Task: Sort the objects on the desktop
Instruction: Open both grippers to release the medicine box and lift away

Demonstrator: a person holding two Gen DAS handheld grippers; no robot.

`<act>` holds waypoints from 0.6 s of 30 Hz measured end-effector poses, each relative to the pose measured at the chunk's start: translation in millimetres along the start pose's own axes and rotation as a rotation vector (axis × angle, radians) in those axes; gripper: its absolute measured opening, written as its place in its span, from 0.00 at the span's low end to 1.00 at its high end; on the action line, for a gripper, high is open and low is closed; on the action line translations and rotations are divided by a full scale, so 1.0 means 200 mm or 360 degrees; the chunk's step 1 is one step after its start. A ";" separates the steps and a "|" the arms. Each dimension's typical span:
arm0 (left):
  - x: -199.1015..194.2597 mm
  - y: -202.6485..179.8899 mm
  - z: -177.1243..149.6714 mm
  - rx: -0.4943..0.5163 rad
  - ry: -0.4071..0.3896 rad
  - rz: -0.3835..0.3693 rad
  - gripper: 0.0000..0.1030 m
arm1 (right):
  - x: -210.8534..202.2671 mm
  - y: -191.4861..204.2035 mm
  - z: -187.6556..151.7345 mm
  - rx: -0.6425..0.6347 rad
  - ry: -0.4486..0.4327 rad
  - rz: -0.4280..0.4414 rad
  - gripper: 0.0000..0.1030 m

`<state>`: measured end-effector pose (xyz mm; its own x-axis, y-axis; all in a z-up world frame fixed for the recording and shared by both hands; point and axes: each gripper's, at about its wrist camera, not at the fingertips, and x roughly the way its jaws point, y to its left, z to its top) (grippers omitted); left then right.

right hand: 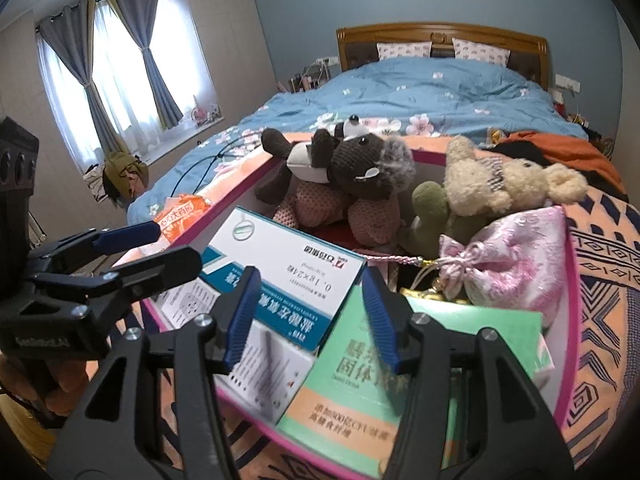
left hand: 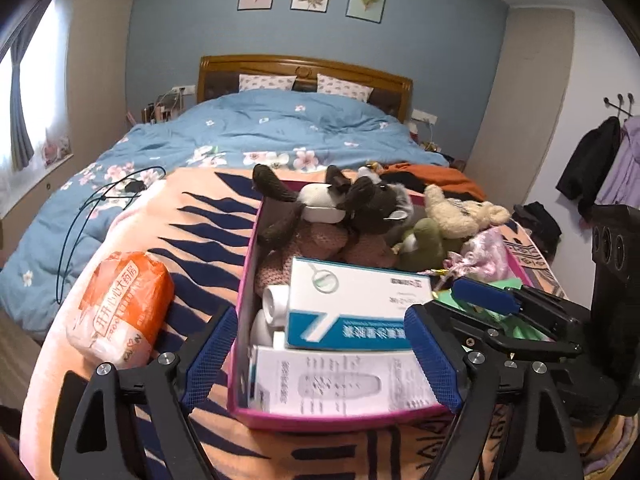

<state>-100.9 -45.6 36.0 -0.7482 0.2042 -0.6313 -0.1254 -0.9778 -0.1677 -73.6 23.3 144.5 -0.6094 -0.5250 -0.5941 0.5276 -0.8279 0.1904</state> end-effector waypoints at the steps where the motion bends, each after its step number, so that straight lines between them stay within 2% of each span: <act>1: -0.01 0.00 -0.01 -0.0007 0.0000 -0.0010 0.89 | -0.02 0.01 -0.01 -0.0006 -0.0014 -0.0007 0.54; 2: -0.03 0.00 -0.02 -0.0015 0.0004 -0.0021 0.99 | -0.06 0.01 -0.03 -0.0010 -0.0037 -0.0015 0.55; 3: -0.05 0.00 -0.03 -0.0032 -0.0010 -0.0030 1.00 | -0.09 0.03 -0.05 -0.0022 -0.0061 -0.0009 0.60; 8: -0.14 0.00 -0.11 -0.0068 -0.0059 -0.0031 1.00 | -0.27 0.08 -0.15 -0.0082 -0.0173 -0.0001 0.68; 11: -0.17 0.00 -0.16 -0.0080 -0.0050 -0.0034 1.00 | -0.38 0.12 -0.24 -0.0123 -0.0234 -0.0002 0.70; 15: -0.17 -0.01 -0.24 -0.0091 0.0018 -0.0093 1.00 | -0.44 0.16 -0.36 -0.0122 -0.0237 -0.0003 0.79; 18: -0.17 -0.03 -0.32 -0.0055 0.0055 -0.0053 1.00 | -0.45 0.18 -0.46 -0.0119 -0.0189 -0.0027 0.80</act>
<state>-31.9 -42.9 10.4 -0.7209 0.2388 -0.6506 -0.1267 -0.9684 -0.2150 53.9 58.9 133.4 -0.6819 -0.5343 -0.4994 0.5564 -0.8222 0.1200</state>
